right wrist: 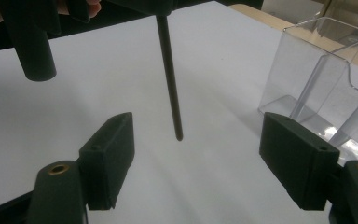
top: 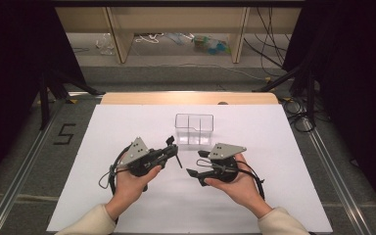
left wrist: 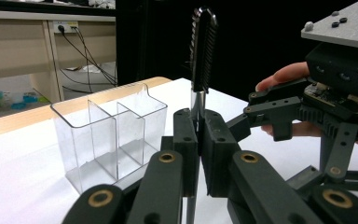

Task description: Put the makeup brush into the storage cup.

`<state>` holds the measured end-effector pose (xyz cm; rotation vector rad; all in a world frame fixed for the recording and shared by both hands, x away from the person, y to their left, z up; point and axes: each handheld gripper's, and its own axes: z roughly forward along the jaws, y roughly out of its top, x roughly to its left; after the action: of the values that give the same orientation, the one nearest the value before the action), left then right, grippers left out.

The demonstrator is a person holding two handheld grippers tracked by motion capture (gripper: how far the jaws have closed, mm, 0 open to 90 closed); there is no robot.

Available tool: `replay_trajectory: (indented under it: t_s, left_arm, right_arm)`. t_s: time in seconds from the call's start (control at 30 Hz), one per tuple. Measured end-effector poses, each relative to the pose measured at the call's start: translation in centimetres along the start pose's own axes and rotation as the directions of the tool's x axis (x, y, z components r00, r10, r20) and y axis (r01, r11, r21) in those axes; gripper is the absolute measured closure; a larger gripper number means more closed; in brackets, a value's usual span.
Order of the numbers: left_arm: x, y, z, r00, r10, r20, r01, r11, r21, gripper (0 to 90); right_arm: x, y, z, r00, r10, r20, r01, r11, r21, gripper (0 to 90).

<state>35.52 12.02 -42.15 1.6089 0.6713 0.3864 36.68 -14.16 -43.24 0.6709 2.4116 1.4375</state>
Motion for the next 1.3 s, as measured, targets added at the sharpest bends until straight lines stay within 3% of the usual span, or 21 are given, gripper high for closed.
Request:
replay_trajectory:
  t_s: [0.33, 0.43, 0.87, 1.3]
  left_arm:
    - [0.2, 0.0, -0.2, 0.9999, -0.009, -0.014, 0.009, 1.0000, 0.004, 85.3]
    - [0.3, 0.0, -0.2, 0.9999, 0.005, -0.015, -0.005, 1.0000, 0.008, 85.3]
    - [0.5, 0.2, -0.4, 0.9996, 0.005, -0.026, -0.005, 1.0000, 0.008, 85.3]
    - [0.8, 0.3, -0.6, 0.9990, -0.007, -0.043, 0.007, 0.9999, 0.008, 85.3]
  right_arm:
    - [-0.3, -0.4, -1.3, 0.9995, 0.031, -0.006, -0.031, 0.999, -0.018, 25.6]
    - [-0.4, -0.7, -1.7, 0.9991, 0.041, -0.009, -0.042, 0.999, -0.030, 24.8]
    - [-0.6, -0.9, -2.7, 0.9989, 0.047, 0.000, -0.047, 0.998, -0.047, 24.4]
    - [-0.9, -1.8, -5.1, 0.9985, 0.050, 0.022, -0.047, 0.992, -0.121, 23.8]
